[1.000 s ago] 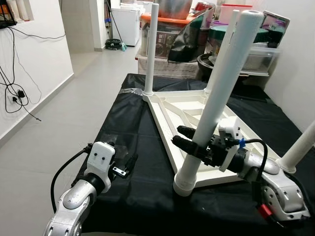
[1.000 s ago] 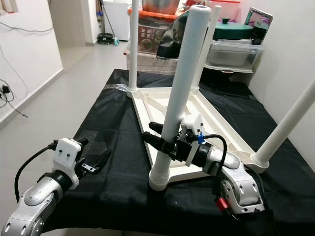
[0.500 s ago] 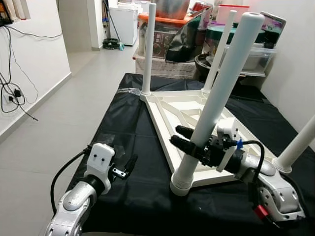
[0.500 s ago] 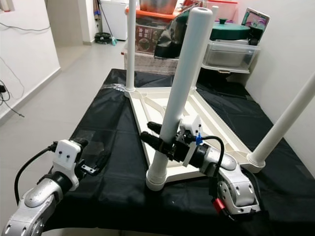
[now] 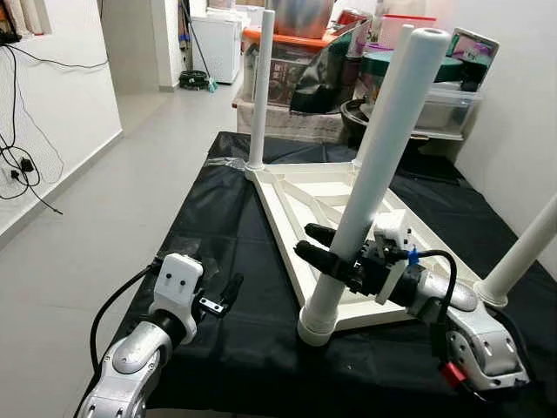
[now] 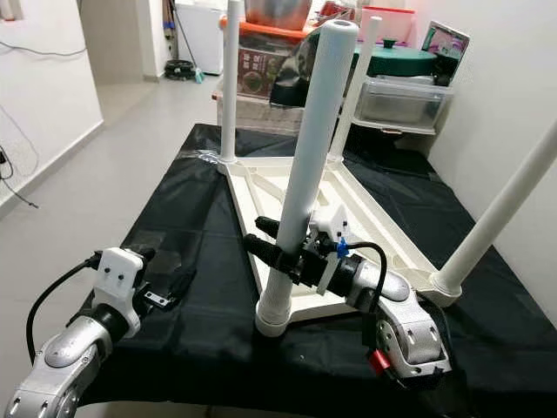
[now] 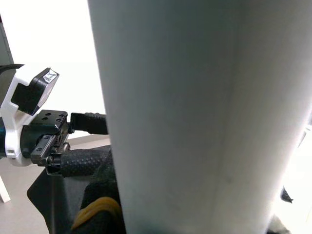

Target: Building children table

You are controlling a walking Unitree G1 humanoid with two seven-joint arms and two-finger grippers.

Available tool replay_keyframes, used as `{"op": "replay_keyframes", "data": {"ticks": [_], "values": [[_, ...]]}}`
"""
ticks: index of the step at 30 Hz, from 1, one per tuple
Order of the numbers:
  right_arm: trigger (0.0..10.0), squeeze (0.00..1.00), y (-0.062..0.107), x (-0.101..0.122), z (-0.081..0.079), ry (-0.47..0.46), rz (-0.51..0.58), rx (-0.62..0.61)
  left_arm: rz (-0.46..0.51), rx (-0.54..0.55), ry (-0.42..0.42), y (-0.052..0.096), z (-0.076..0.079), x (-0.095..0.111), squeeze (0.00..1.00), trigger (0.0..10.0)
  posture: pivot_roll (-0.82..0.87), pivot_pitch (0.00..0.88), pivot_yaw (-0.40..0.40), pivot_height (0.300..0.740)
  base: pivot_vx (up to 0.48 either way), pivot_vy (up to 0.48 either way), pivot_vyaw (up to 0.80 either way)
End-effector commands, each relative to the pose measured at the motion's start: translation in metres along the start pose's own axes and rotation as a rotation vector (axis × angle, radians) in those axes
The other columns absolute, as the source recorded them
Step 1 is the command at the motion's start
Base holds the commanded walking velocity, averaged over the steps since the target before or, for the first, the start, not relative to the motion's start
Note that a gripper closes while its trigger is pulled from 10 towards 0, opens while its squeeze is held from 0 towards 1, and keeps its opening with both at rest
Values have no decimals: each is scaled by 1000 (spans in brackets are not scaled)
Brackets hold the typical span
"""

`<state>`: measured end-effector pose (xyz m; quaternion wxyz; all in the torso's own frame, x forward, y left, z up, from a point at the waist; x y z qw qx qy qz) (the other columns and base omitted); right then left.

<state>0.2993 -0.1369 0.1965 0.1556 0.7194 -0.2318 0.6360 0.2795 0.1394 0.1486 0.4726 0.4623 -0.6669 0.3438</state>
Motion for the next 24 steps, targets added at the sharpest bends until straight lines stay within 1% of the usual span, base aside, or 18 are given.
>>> {"op": "replay_keyframes", "data": {"ticks": [1, 4, 5, 7, 8, 9, 10, 11, 12, 14, 16, 17, 19, 20, 22, 23, 24], "values": [[10000, 0, 4, -31, 4, -67, -135, -42, -7, -11, 9, -1, 5, -2, 0, 10000, 143, 0, -117, 740, 0, 0, 0], [10000, 0, 5, -33, 5, -64, -143, -50, -7, -12, 10, -1, 6, -1, 0, 10000, 143, 0, -117, 740, 0, 0, 0], [10000, 0, 5, -34, 7, -73, -147, -70, -7, -13, 10, -1, 6, -1, 0, 10000, 140, 0, -117, 740, 0, 0, 0], [10000, 0, 3, -38, 13, -57, -167, -133, -7, -14, 11, -1, 6, -2, 0, 10000, 140, 0, -118, 740, 0, 0, 0], [10000, 0, 3, -38, 13, -57, -167, -133, -7, -14, 11, -1, 6, -2, 0, 10000, 140, 0, -118, 740, 0, 0, 0], [10000, 0, 3, -40, 16, -62, -175, -178, -7, -14, 10, -1, 6, -2, 0, 10000, 140, 0, -118, 740, 0, 0, 0], [10000, 0, 3, -40, 16, -62, -175, -178, -7, -14, 10, -1, 6, -2, 0, 10000, 140, 0, -118, 740, 0, 0, 0], [10000, 0, 2, -41, 23, -63, -170, -271, -8, -12, 9, -1, 6, -2, 0, 10000, 142, 0, -121, 740, 0, 0, 0], [10000, 0, 2, -41, 23, -63, -170, -271, -8, -12, 9, -1, 6, -2, 0, 10000, 142, 0, -121, 740, 0, 0, 0], [10000, 0, 4, -43, 35, -65, -136, -493, -10, -6, 7, -1, 4, -2, 0, 10000, 145, 0, -127, 740, 0, 0, 0], [10000, 0, 6, -47, 37, -129, -79, -651, -14, 0, 7, 0, 4, -3, 0, 10000, 146, 0, -126, 740, 0, 0, 0], [10000, 0, 6, -47, 37, -129, -79, -651, -14, 0, 7, 0, 4, -3, 0, 10000, 146, 0, -126, 740, 0, 0, 0], [10000, 0, 7, -50, 36, -176, -51, -724, -15, 1, 7, 0, 5, -3, 0, 10000, 146, 0, -126, 740, 0, 0, 0], [10000, 0, 7, -50, 36, -176, -51, -724, -15, 1, 7, 0, 5, -3, 0, 10000, 146, 0, -126, 740, 0, 0, 0], [10000, 0, 11, -53, 37, -182, -39, -791, -18, 2, 5, -1, 4, -4, 0, 10000, 144, 0, -125, 740, 0, 0, 0], [10000, 0, 11, -53, 37, -182, -39, -791, -18, 2, 5, -1, 4, -4, 0, 10000, 144, 0, -125, 740, 0, 0, 0], [10000, 0, 12, -54, 37, -178, -35, -817, -19, 3, 4, -1, 4, -4, 0, 10000, 144, 0, -125, 740, 0, 0, 0]]}}
Point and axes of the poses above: a point about 5 cm out from each wrist's last joint towards the gripper, its own y axis pointing back from the gripper into the wrist, its own x axis along the axis of the wrist's last joint, z = x × y, the point moved 2 cm from there along -y, pointing out of the wrist towards the gripper, and after that the axes turned 12 degrees about -y, right-handed, at the moved point
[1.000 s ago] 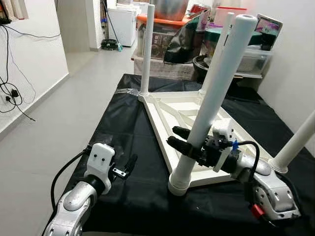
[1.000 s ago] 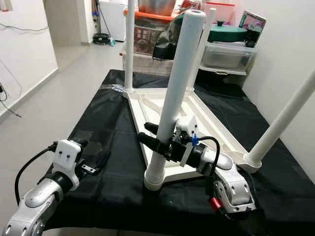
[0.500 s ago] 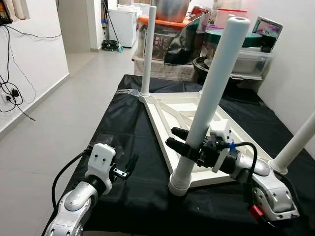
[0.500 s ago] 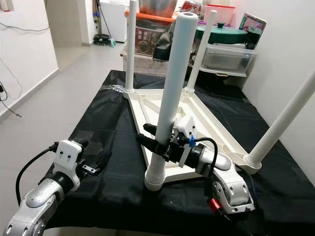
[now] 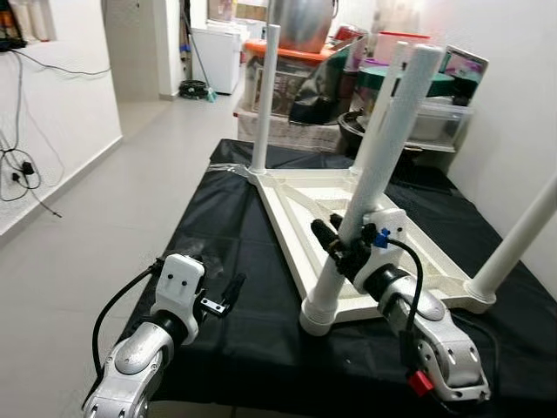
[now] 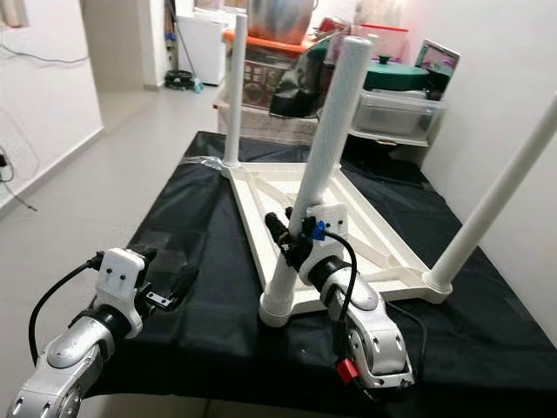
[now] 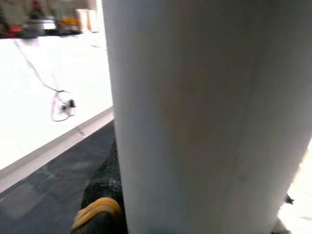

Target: Building children table

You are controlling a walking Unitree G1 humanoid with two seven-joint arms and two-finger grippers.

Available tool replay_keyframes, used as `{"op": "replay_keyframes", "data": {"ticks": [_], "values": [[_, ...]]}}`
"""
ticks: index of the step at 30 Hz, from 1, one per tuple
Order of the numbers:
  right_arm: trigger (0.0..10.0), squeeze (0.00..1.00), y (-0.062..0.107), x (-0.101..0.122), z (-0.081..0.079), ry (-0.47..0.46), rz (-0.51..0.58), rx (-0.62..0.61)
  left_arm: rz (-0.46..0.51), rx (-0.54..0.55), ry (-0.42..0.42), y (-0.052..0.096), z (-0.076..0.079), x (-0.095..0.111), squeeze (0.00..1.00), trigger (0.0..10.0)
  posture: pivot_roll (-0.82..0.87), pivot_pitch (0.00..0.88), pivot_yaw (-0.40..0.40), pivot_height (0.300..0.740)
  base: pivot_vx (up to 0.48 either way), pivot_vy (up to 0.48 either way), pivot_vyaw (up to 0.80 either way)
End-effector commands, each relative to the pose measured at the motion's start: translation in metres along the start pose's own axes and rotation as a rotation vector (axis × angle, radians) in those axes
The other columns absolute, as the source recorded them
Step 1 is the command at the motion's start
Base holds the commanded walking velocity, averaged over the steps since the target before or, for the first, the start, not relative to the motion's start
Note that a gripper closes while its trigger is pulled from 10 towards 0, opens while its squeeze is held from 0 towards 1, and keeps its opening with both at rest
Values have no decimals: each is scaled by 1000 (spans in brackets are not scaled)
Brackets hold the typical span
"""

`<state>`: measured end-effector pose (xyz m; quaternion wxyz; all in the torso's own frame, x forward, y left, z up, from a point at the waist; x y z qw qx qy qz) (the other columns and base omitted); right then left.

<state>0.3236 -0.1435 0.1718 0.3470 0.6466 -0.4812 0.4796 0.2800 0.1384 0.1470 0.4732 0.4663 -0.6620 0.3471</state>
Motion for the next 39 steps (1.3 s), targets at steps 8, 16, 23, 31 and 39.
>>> {"op": "replay_keyframes", "data": {"ticks": [8, 16, 23, 31, 39], "values": [[10000, 0, 9, -34, 27, 41, -139, -240, -21, 12, -10, -2, -1, -5, 0, 10000, 143, 0, -125, 740, 0, 0, 0], [10000, 0, 13, -41, 54, 57, -171, -497, -35, 43, -19, -2, -4, -7, 0, 10000, 155, 0, -135, 740, 0, 0, 0], [10000, 0, 24, -41, 83, 37, -152, -696, -52, 75, -31, -2, -10, -10, 0, 10000, 155, 0, -137, 740, 0, 0, 0], [10000, 0, 44, -36, 110, -34, -92, -891, -64, 92, -33, -3, -10, -13, 0, 10000, 142, 0, -132, 740, 0, 0, 0], [10000, 0, 50, -42, 117, -96, -88, -944, -73, 101, -34, -4, -11, -16, 0, 10000, 138, 0, -129, 740, 0, 0, 0]]}}
Point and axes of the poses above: a point about 5 cm out from each wrist's last joint towards the gripper, its own y axis pointing back from the gripper into the wrist, its own x axis along the axis of the wrist's last joint, z = x × y, the point moved 2 cm from there along -y, pointing out of the wrist towards the gripper, and after that the axes turned 12 degrees about -y, right-handed, at the moved point
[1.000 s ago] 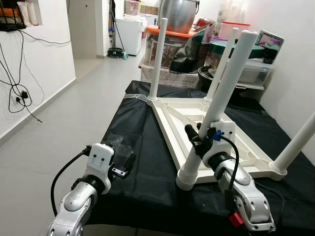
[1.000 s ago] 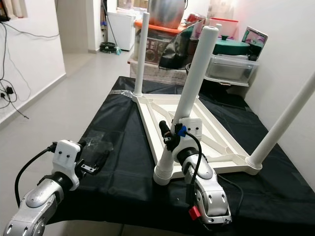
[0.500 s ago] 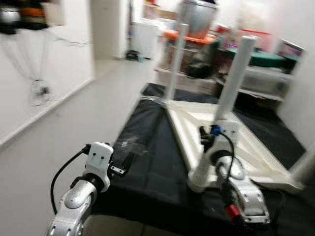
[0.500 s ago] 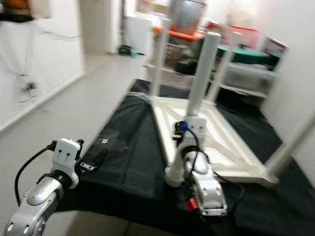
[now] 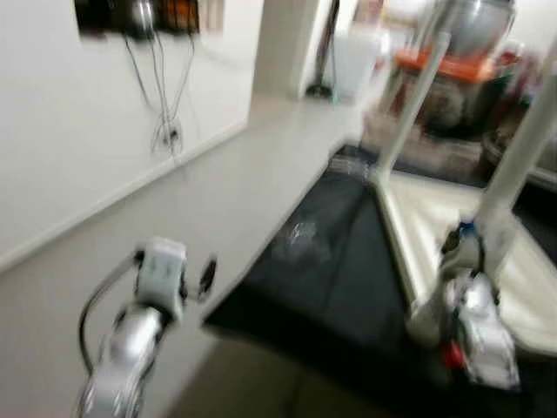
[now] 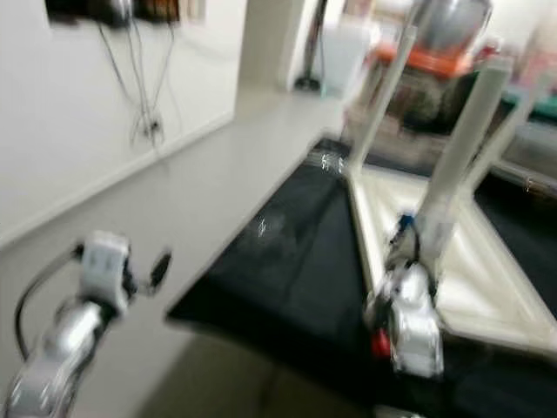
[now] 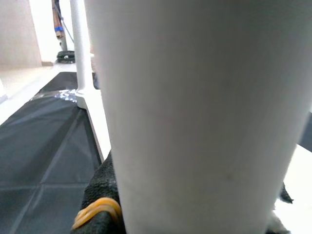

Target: Building children table

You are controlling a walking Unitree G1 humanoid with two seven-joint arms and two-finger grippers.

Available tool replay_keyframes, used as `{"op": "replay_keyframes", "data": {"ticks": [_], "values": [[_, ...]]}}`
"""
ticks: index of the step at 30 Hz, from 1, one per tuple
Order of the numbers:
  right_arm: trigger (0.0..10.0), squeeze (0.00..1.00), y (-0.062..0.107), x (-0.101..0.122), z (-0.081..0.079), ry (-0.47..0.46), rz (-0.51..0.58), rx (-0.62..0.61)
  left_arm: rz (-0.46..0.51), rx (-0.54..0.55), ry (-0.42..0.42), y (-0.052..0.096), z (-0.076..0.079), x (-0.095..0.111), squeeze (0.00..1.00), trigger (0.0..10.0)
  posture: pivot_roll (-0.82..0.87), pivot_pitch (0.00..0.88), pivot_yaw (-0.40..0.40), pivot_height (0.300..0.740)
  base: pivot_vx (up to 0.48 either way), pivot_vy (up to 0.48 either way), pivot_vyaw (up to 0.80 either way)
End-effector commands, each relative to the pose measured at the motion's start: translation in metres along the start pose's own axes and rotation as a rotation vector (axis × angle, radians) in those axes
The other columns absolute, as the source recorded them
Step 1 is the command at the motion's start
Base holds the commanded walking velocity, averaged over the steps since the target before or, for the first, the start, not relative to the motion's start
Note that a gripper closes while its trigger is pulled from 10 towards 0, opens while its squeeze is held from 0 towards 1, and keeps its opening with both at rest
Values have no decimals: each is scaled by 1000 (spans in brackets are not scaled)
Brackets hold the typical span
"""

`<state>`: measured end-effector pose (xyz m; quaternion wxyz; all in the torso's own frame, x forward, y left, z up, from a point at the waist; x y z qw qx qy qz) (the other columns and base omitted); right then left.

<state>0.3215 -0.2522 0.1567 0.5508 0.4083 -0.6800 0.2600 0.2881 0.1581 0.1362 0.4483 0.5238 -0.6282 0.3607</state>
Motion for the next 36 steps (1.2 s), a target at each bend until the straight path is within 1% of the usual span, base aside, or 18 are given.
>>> {"op": "replay_keyframes", "data": {"ticks": [1, 2, 3, 5, 10, 14, 18, 28, 32, 33, 36], "values": [[10000, 0, 5, -55, 30, -40, -230, -143, -1, -12, -6, -2, 6, 1, 0, 10000, 136, 0, -128, 740, 0, 0, 0], [10000, 0, 5, -55, 30, -40, -230, -143, -1, -12, -6, -2, 6, 1, 0, 10000, 136, 0, -128, 740, 0, 0, 0], [10000, 0, 4, -54, 34, -75, -226, -175, -4, -8, -5, -3, 5, 0, 0, 10000, 136, 0, -127, 740, 0, 0, 0], [10000, 0, 3, -52, 39, -114, -221, -213, -7, -4, -4, -3, 5, -1, 0, 10000, 133, 0, -125, 740, 0, 0, 0], [10000, 0, 4, -51, 43, -135, -215, -236, -9, -1, -4, -3, 4, -1, 0, 10000, 130, 0, -123, 740, 0, 0, 0], [10000, 0, 6, -51, 44, -131, -207, -239, -10, 1, -5, -3, 4, -2, 0, 10000, 128, 0, -121, 740, 0, 0, 0], [10000, 0, 10, -52, 40, -97, -196, -214, -13, 6, -11, -4, 3, -2, 0, 10000, 126, 0, -121, 740, 0, 0, 0], [10000, 0, 11, -49, 41, -101, -167, -234, -17, 15, -18, -4, 2, -3, 0, 10000, 128, 0, -119, 740, 0, 0, 0], [10000, 0, 12, -44, 45, -87, -138, -283, -18, 19, -21, -4, 1, -3, 0, 10000, 127, 0, -115, 740, 0, 0, 0], [10000, 0, 14, -40, 50, -88, -108, -338, -18, 24, -22, -5, 0, -3, 0, 10000, 127, 0, -114, 740, 0, 0, 0], [10000, 0, 15, -36, 53, -83, -83, -373, -18, 29, -23, -5, -1, -3, 0, 10000, 126, 0, -112, 740, 0, 0, 0]]}}
Point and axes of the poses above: a point about 5 cm out from each wrist's last joint towards the gripper, its own y axis pointing back from the gripper into the wrist, its own x axis along the axis of the wrist's last joint, z = x × y, the point moved 2 cm from there along -y, pointing out of the wrist towards the gripper, and after that the axes turned 12 degrees about -y, right-handed, at the moved point
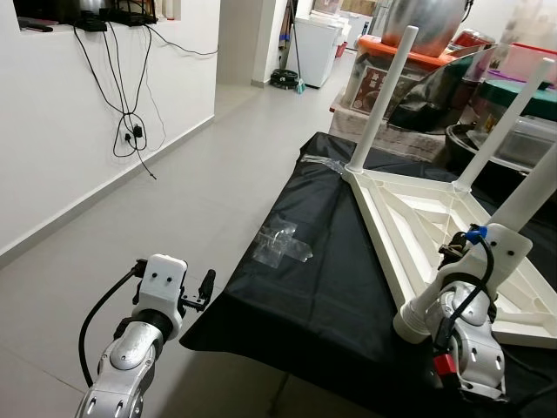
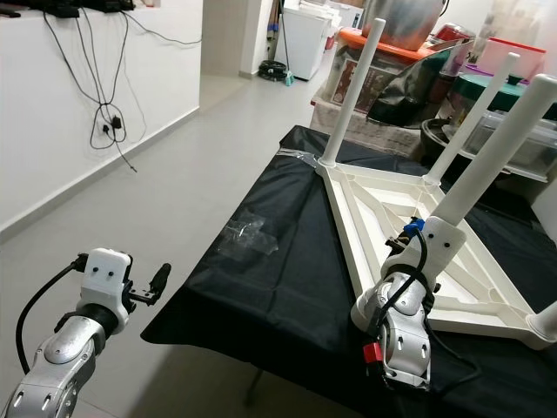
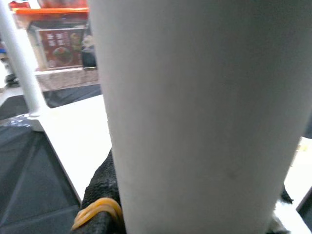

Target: Building children table

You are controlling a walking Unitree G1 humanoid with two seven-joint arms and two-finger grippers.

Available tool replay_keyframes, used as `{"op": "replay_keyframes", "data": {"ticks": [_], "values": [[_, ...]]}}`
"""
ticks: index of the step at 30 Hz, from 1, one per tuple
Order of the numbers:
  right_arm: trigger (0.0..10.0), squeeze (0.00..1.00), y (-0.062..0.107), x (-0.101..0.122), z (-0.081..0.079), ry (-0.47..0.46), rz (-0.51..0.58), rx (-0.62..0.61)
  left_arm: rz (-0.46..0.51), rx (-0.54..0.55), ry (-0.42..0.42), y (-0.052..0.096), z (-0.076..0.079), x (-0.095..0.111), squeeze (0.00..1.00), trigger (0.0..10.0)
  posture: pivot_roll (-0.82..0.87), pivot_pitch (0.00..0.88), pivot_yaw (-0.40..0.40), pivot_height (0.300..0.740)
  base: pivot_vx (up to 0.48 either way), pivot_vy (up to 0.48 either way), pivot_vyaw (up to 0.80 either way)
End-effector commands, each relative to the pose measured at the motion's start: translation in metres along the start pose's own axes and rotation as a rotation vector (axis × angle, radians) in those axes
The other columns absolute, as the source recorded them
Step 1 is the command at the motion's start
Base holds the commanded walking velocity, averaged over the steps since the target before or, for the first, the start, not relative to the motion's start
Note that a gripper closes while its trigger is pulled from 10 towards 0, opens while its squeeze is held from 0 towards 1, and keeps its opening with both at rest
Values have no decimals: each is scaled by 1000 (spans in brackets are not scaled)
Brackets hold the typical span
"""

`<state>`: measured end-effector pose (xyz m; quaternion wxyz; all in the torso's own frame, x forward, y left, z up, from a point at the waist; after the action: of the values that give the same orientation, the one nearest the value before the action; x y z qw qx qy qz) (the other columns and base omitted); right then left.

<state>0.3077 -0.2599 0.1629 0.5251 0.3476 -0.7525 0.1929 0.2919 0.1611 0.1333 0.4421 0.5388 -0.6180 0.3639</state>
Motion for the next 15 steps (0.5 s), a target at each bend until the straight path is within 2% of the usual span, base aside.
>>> {"op": "replay_keyframes", "data": {"ticks": [1, 4, 15], "values": [[10000, 0, 2, -38, 47, 76, -143, -207, 5, -2, -16, -2, 2, 1, 0, 10000, 126, 0, -112, 740, 0, 0, 0], [10000, 0, 4, -32, 49, 84, -106, -264, 3, 7, -18, -3, 0, 1, 0, 10000, 125, 0, -111, 740, 0, 0, 0], [10000, 0, 10, -32, 49, 119, -101, -347, -6, 24, -20, -4, -3, -2, 0, 10000, 125, 0, -111, 740, 0, 0, 0]]}}
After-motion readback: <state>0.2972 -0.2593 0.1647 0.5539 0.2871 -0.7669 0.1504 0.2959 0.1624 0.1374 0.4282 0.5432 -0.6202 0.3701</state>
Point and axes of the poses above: a point about 5 cm out from each wrist's last joint towards the gripper, its own y axis pointing back from the gripper into the wrist, its own x axis along the axis of the wrist's last joint, z = x × y, the point moved 2 cm from there along -y, pointing out of the wrist towards the gripper, and after that the axes turned 12 degrees about -y, right-handed, at the moved point
